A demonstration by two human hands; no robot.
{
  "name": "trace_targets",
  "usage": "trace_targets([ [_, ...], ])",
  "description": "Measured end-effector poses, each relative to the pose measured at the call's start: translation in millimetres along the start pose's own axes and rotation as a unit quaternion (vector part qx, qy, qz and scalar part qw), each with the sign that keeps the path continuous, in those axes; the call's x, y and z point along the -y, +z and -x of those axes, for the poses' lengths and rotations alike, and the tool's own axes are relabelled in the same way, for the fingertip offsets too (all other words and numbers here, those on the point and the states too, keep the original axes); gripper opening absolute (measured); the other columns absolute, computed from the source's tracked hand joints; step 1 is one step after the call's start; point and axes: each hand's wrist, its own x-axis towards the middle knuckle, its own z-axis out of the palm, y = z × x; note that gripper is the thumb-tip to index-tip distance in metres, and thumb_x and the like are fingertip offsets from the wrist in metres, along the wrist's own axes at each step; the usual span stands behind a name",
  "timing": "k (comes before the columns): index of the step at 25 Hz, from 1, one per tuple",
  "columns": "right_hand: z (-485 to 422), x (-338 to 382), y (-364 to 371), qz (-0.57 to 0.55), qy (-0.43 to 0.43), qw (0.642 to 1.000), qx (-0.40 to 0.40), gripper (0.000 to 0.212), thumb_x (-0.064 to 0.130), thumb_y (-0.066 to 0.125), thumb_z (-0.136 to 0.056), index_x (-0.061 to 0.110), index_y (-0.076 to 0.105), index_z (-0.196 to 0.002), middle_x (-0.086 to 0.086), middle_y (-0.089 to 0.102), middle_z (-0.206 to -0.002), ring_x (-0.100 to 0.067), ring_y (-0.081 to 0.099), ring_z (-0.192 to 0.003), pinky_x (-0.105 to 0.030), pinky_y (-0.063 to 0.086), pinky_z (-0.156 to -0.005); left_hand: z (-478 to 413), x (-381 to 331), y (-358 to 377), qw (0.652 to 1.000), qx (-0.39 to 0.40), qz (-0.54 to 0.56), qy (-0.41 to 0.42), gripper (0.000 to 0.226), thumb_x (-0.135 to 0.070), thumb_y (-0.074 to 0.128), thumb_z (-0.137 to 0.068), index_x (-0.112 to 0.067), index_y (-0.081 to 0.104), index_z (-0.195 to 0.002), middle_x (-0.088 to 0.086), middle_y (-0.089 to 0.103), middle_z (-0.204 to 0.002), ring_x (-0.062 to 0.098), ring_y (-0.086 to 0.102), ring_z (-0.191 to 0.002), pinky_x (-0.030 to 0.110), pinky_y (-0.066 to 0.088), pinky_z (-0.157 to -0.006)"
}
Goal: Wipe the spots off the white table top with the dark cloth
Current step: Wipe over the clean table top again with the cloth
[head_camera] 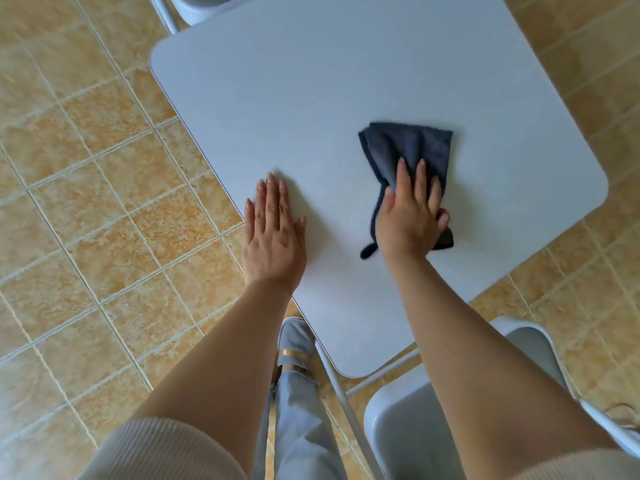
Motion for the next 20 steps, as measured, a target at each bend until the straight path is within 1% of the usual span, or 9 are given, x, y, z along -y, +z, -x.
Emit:
trace_targets([
  [1, -10, 12, 2, -0.005, 0.005, 1.0, 0.02, 0.048, 0.037, 0.04, -0.104, 0.037, 0.035, -0.152, 0.006, 0.025, -0.164, -0.023, 0.024, -0.15, -0.045, 0.032, -0.101, 0, 0, 2, 1.0, -0.002, -0.002, -0.001, 0.059, -0.035, 0.019, -0.104, -0.006, 0.005, -0.154, 0.009, 0.002, -0.162, 0.02, -0.002, -0.15, 0.037, 0.0, -0.122],
  [2, -13, 22, 3, -0.005, -0.012, 1.0, 0.028, 0.048, 0.037, 0.039, -0.104, 0.038, 0.034, -0.152, 0.006, 0.024, -0.164, -0.023, 0.024, -0.15, -0.046, 0.031, -0.102, 1, 0, 3, 1.0, -0.005, -0.005, 0.001, 0.059, -0.035, 0.019, -0.104, -0.006, 0.006, -0.154, 0.009, 0.003, -0.162, 0.02, -0.001, -0.15, 0.038, 0.001, -0.122],
  [4, -2, 29, 6, -0.003, -0.096, 0.995, -0.004, 0.045, 0.037, 0.043, -0.102, 0.036, 0.045, -0.146, 0.005, 0.037, -0.159, -0.023, 0.036, -0.145, -0.046, 0.037, -0.097, 1, 2, 3, 1.0, -0.01, -0.008, 0.002, 0.06, -0.035, 0.019, -0.104, -0.006, 0.006, -0.154, 0.009, 0.004, -0.162, 0.02, -0.001, -0.15, 0.037, 0.0, -0.122],
  [6, 26, 11, 7, 0.013, -0.172, 0.985, -0.031, 0.041, 0.036, 0.046, -0.1, 0.037, 0.052, -0.141, 0.007, 0.046, -0.153, -0.021, 0.046, -0.139, -0.041, 0.04, -0.088, 1, 0, 2, 1.0, -0.013, -0.009, 0.002, 0.06, -0.036, 0.019, -0.104, -0.006, 0.007, -0.154, 0.01, 0.005, -0.162, 0.02, 0.0, -0.15, 0.036, -0.001, -0.122],
  [8, 54, -23, 1, 0.015, -0.188, 0.982, -0.017, 0.04, 0.036, 0.045, -0.102, 0.038, 0.051, -0.141, 0.01, 0.046, -0.153, -0.019, 0.046, -0.139, -0.039, 0.039, -0.087, 1, -1, 1, 1.0, -0.016, -0.013, 0.003, 0.06, -0.036, 0.02, -0.104, -0.006, 0.008, -0.155, 0.009, 0.006, -0.162, 0.02, 0.001, -0.15, 0.035, -0.001, -0.122],
  [11, 62, -75, -10, 0.029, -0.123, 0.992, -0.018, 0.041, 0.037, 0.043, -0.104, 0.038, 0.048, -0.144, 0.008, 0.042, -0.156, -0.019, 0.042, -0.142, -0.041, 0.039, -0.093, 1, -1, 1, 1.0, -0.019, -0.014, 0.0, 0.06, -0.036, 0.02, -0.104, -0.007, 0.008, -0.155, 0.009, 0.006, -0.163, 0.02, 0.001, -0.15, 0.036, 0.0, -0.122],
  [14, 28, -91, -13, 0.053, -0.013, 0.998, -0.001, 0.045, 0.039, 0.037, -0.104, 0.038, 0.041, -0.149, 0.007, 0.034, -0.161, -0.021, 0.033, -0.147, -0.045, 0.036, -0.1, 0, -1, 2, 1.0, -0.02, -0.014, -0.003, 0.06, -0.037, 0.019, -0.103, -0.008, 0.008, -0.155, 0.008, 0.005, -0.163, 0.019, 0.0, -0.15, 0.036, 0.0, -0.122],
  [17, -30, -61, -13, 0.021, 0.064, 0.998, 0.021, 0.049, 0.039, 0.033, -0.105, 0.038, 0.029, -0.154, 0.006, 0.02, -0.166, -0.023, 0.018, -0.152, -0.048, 0.028, -0.109, 0, -1, 4, 1.0, -0.024, -0.015, -0.007, 0.06, -0.036, 0.021, -0.103, -0.009, 0.008, -0.155, 0.007, 0.006, -0.163, 0.018, 0.001, -0.15, 0.034, -0.001, -0.122],
  [20, -72, -7, -6, 0.008, 0.048, 0.998, 0.035, 0.051, 0.041, 0.033, -0.106, 0.038, 0.024, -0.155, 0.005, 0.014, -0.167, -0.024, 0.012, -0.153, -0.049, 0.024, -0.113, 0, 1, 5, 0.999, -0.031, -0.019, -0.003, 0.06, -0.035, 0.022, -0.103, -0.008, 0.009, -0.155, 0.008, 0.007, -0.163, 0.019, 0.001, -0.15, 0.035, 0.0, -0.122],
])
